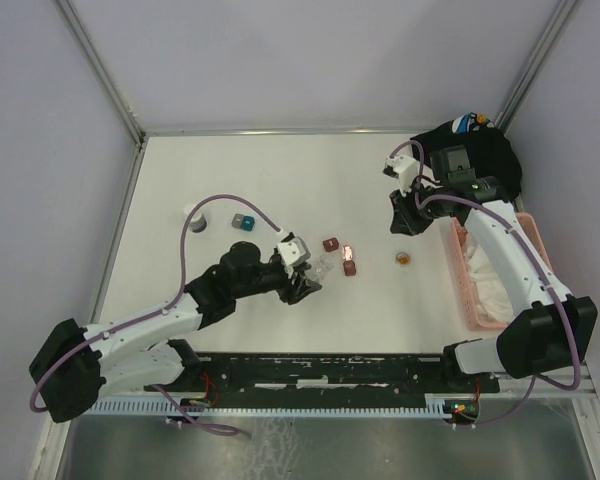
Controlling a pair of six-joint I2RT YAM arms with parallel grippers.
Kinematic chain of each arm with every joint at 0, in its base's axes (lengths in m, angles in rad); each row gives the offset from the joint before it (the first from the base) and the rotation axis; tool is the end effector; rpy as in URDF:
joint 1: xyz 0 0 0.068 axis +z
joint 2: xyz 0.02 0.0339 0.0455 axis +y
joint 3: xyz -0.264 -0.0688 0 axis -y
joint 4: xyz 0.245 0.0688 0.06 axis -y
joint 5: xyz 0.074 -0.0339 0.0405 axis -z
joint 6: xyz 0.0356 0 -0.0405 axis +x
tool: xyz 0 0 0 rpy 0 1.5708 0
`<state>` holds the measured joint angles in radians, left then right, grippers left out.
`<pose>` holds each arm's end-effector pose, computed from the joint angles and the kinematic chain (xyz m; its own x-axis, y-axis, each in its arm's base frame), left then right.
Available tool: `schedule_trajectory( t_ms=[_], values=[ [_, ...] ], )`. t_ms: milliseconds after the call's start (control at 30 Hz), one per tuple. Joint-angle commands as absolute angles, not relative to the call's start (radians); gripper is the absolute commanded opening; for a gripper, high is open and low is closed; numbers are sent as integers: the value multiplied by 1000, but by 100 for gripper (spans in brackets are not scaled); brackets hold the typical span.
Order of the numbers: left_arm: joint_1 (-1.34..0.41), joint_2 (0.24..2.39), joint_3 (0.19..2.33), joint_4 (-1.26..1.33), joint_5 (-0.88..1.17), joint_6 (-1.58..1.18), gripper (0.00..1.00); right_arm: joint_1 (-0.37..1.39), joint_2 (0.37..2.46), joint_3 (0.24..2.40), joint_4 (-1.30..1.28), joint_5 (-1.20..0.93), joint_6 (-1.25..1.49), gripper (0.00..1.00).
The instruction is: Sort the pills into containers
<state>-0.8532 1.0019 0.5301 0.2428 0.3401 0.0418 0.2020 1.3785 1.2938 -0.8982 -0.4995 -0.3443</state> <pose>0.1410 -0.1796 0.2536 -0.1105 0.1866 -0.9762 0.9293 0.3677 -0.0350 0.2681 0.0723 0.3241 -0.6201 -0.4294 -0.6566 -0.6859 0.7030 0.1880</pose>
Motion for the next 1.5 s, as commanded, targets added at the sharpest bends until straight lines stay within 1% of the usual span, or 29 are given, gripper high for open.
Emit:
schedule_trajectory(
  t_ms=[0,233,433,600,800,1067,1233,1467],
  values=[
    [-853,1116,607,122,245,122,3,197,1364,1351,-967,-500,-446,24],
    [-837,1343,738,-7,221,143,3,192,1356,1362,-997,-446,-474,27],
    [-833,1496,859,-83,216,200,3,174,1356,1364,-1001,-422,-484,29],
    [-833,1604,966,-172,222,228,3,133,1340,1348,-973,-374,-477,32],
    [-839,1666,1068,-266,226,241,3,66,1334,1343,-960,-357,-468,34],
    [-867,1761,1231,-478,155,274,3,-20,1338,1347,-965,-354,-469,34],
    [-881,1789,1306,-545,130,299,3,-71,1339,1347,-972,-384,-473,34],
    [-899,1843,1396,-628,126,334,3,-89,1355,1349,-982,-410,-475,35]
  ],
)
